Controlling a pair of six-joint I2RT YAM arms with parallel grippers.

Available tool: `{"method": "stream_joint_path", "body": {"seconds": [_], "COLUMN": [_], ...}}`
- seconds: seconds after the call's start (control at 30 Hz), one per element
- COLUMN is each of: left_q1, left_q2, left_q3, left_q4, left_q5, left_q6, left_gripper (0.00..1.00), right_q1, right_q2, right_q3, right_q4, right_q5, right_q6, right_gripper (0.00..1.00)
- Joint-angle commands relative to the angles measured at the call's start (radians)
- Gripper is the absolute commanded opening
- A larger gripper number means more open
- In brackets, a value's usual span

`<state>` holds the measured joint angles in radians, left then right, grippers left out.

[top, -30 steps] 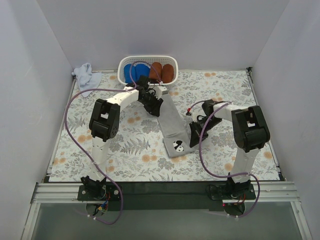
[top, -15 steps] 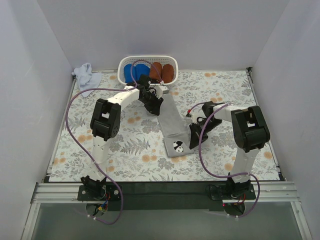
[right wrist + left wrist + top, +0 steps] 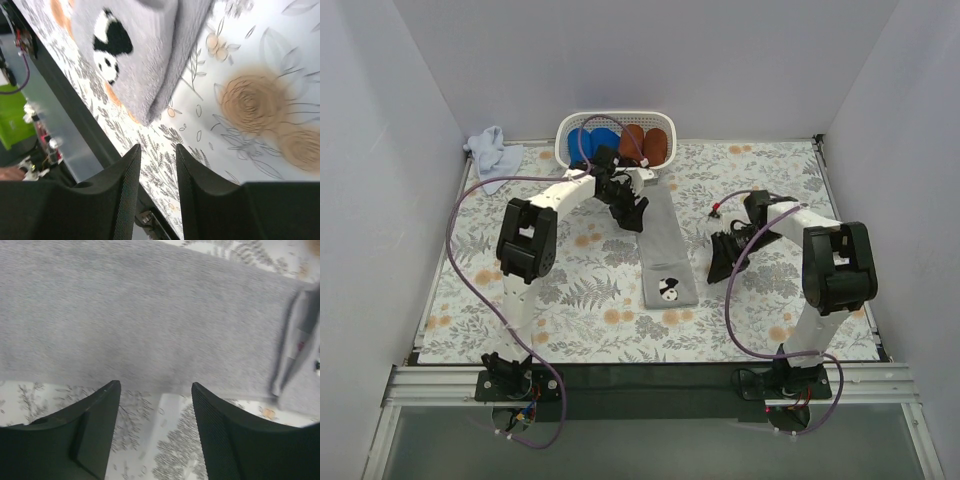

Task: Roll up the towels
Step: Roll the towel

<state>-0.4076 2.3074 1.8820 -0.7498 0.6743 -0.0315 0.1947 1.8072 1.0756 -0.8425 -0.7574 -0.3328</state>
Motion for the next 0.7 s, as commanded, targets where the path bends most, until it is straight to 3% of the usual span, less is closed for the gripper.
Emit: {"method": "stream_joint_path", "body": {"seconds": [0.0,0.2,0.23,0.33,0.47,0.67], "left_q1": [-0.003,-0.071,-0.121,-0.251,-0.434,-0.638], "left_q2": [-0.251,-0.664,-0.712,-0.896,-0.98,-0.903], "left_q3": [-0.107,-0.53,-0.658,-0.838,-1.062,-1.144], "left_q4": [0.045,0.263,0.285,0.397,0.539,0.737], "left_q5": [0.102,-0.051,-0.114,-0.218,-0.395,-0.525], "left_q6": [0.027,0.148,0.215,0.29,0.361,0.369], "left_gripper": [0.56,0.65,0.66,0.67,0.69,0.71], "right_q1": [-0.017,0.049,0.076,0.12,0.173,0.175], "right_q2": [-0.085,-0.069,-0.046,-0.005,0.093,0.185], "right_q3": [0.102,0.179,0.182,0.184,0.176,0.141], "right_q4": [-0.018,0.085,0.114,0.152,0.158,0.221], "right_q5": [-0.06,-0.168,-0.184,-0.209,-0.181,-0.145], "right_q6": [-0.017,0.092,0.121,0.15,0.117,0.126], "right_gripper": [0.35,0.37,0.37,0.37,0.35,0.32]}}
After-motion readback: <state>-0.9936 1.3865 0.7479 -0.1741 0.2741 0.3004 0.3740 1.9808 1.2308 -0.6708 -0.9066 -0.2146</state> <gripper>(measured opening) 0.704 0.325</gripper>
